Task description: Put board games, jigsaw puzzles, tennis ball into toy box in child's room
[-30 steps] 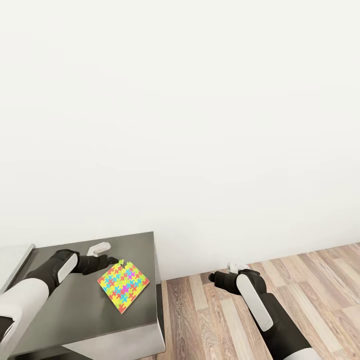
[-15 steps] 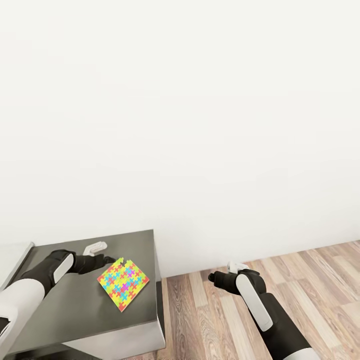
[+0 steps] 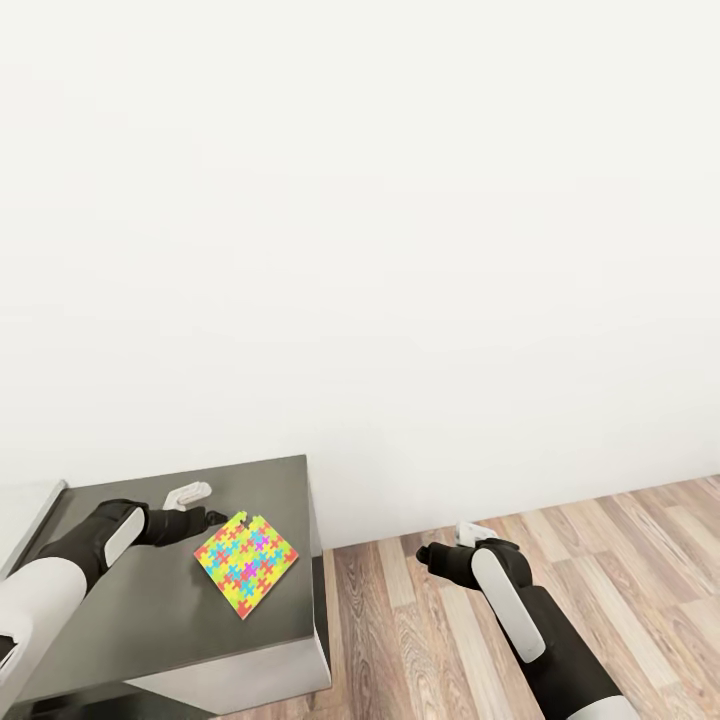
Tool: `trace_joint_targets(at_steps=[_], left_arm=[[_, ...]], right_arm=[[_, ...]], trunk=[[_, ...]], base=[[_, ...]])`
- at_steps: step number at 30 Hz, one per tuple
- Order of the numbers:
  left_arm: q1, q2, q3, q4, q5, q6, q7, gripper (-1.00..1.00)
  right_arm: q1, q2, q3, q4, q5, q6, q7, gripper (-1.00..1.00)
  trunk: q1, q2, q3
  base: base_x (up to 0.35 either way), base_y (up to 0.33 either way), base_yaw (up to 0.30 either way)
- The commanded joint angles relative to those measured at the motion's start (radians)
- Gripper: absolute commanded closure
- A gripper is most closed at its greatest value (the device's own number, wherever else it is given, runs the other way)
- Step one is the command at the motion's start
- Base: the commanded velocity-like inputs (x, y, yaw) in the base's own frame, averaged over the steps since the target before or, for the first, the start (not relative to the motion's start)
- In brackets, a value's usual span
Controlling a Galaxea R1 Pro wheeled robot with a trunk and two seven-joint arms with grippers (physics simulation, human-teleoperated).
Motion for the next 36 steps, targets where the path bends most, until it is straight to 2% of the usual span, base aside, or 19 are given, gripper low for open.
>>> trace_joint_targets(at_steps=[1, 23, 36], left_arm=[[-0.001, 0.000, -0.004, -0.001, 0.003, 0.000, -0.002, -1.00], [0.011, 0.002, -0.004, -0.001, 0.003, -0.008, -0.003, -1.00], [0.016, 0.001, -0.005, -0.001, 0.003, -0.007, -0.005, -1.00]], right_arm=[[-0.001, 0.000, 0.002, -0.001, -0.010, 0.001, -0.010, -1.00], [-0.001, -0.006, 0.004, 0.031, -0.008, -0.034, -0.010, -1.00], [-0.001, -0.003, 0.003, 0.033, -0.008, -0.034, -0.010, -1.00]], trunk=[[0.001, -0.002, -0.002], [0.001, -0.002, -0.003], [0.001, -0.002, -0.021]], base=[[0.000, 0.000, 0.000], [0.000, 0.000, 0.000], [0.000, 0.000, 0.000]])
